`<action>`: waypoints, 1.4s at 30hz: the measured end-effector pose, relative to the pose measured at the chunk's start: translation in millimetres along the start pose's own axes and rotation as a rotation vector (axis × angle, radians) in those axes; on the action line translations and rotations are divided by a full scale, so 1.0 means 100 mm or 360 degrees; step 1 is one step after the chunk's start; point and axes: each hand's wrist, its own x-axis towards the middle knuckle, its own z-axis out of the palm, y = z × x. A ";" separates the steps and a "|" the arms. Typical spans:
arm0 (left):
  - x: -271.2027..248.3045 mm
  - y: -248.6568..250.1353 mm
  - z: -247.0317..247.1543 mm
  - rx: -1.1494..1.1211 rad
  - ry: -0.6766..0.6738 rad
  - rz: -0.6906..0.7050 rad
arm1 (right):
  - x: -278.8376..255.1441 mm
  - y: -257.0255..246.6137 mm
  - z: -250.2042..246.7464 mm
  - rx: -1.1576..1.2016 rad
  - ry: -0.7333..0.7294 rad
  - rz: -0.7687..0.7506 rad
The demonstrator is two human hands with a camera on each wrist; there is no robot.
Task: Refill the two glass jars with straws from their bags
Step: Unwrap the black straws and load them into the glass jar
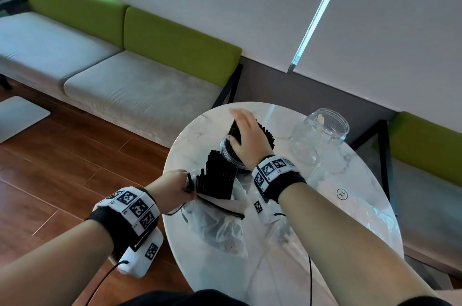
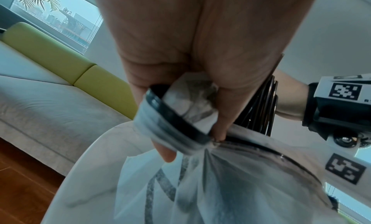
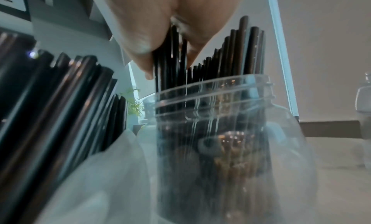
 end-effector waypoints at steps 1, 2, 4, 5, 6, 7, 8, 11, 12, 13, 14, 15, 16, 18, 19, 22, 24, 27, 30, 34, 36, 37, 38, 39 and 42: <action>0.00 0.00 0.00 -0.0002 -0.0007 -0.0003 | -0.01 0.00 0.03 -0.0061 -0.0036 -0.0027; 0.00 -0.01 -0.01 -0.0008 -0.0006 -0.0009 | -0.03 0.01 0.06 -0.0113 -0.0050 -0.0065; -0.01 -0.01 -0.01 -0.0019 -0.0002 -0.0021 | -0.03 0.04 0.09 -0.0271 -0.0074 -0.0158; -0.01 -0.01 -0.01 -0.0021 -0.0002 -0.0025 | -0.02 0.06 0.09 -0.0396 -0.0091 -0.0206; -0.01 -0.01 -0.01 -0.0021 0.0001 -0.0028 | 0.00 0.06 0.07 -0.0510 -0.0152 -0.0217; -0.01 -0.01 -0.01 -0.0028 0.0005 -0.0030 | 0.00 0.06 0.04 -0.0598 -0.0220 -0.0199; -0.01 -0.02 0.00 -0.0039 0.0008 -0.0032 | -0.01 0.07 0.00 -0.0668 -0.0302 -0.0154; 0.00 -0.03 0.00 -0.0050 0.0025 -0.0020 | -0.12 0.15 -0.20 -0.0721 -0.0294 0.0025; 0.00 -0.02 0.00 -0.0048 0.0026 -0.0020 | -0.16 0.18 -0.26 -0.0638 -0.0207 0.0112; 0.00 -0.01 0.00 -0.0045 0.0020 -0.0021 | -0.20 0.21 -0.29 -0.0520 -0.0135 0.0231; 0.00 0.00 0.00 -0.0036 0.0011 -0.0018 | -0.24 0.25 -0.30 -0.0380 -0.0110 0.0361; 0.01 0.00 0.00 -0.0024 0.0003 -0.0012 | -0.28 0.27 -0.29 -0.0228 -0.0128 0.0473; 0.01 0.01 0.00 -0.0019 -0.0006 -0.0011 | -0.31 0.30 -0.27 -0.0078 -0.0165 0.0559; 0.02 0.01 -0.01 -0.0037 -0.0011 -0.0012 | -0.34 0.31 -0.21 0.0154 -0.0217 0.0655; 0.02 0.00 -0.01 -0.0046 -0.0006 -0.0012 | -0.33 0.29 -0.19 0.0215 -0.0219 0.0661; 0.03 -0.01 0.00 -0.0043 -0.0011 -0.0005 | -0.18 0.25 -0.17 0.0218 -0.0208 0.0634; 0.04 -0.02 0.00 -0.0030 -0.0008 0.0004 | -0.03 0.20 -0.15 0.0097 -0.0275 0.0622; 0.06 0.00 0.00 -0.0031 -0.0012 0.0009 | 0.12 0.16 -0.07 -0.0161 -0.0397 0.0619; 0.06 0.00 0.01 -0.0009 0.0004 0.0022 | 0.16 0.15 -0.02 -0.0287 -0.0235 0.0509; 0.05 -0.02 0.00 -0.0032 -0.0003 0.0060 | 0.27 0.20 -0.08 -0.0353 -0.0099 0.0385; 0.06 -0.02 0.00 -0.0046 0.0003 0.0055 | 0.31 0.26 -0.12 -0.0437 -0.0239 0.0460; 0.06 -0.03 0.01 -0.0058 0.0013 0.0064 | 0.31 0.28 -0.14 -0.0453 -0.0296 0.0477; 0.07 -0.04 0.01 -0.0070 0.0012 0.0062 | 0.32 0.31 -0.14 -0.0444 -0.0332 0.0468; 0.08 -0.05 0.02 -0.0078 0.0009 0.0064 | 0.31 0.32 -0.13 -0.0423 -0.0361 0.0436; 0.08 -0.06 0.03 -0.0086 0.0016 0.0060 | 0.31 0.32 -0.10 -0.0362 -0.0492 0.0340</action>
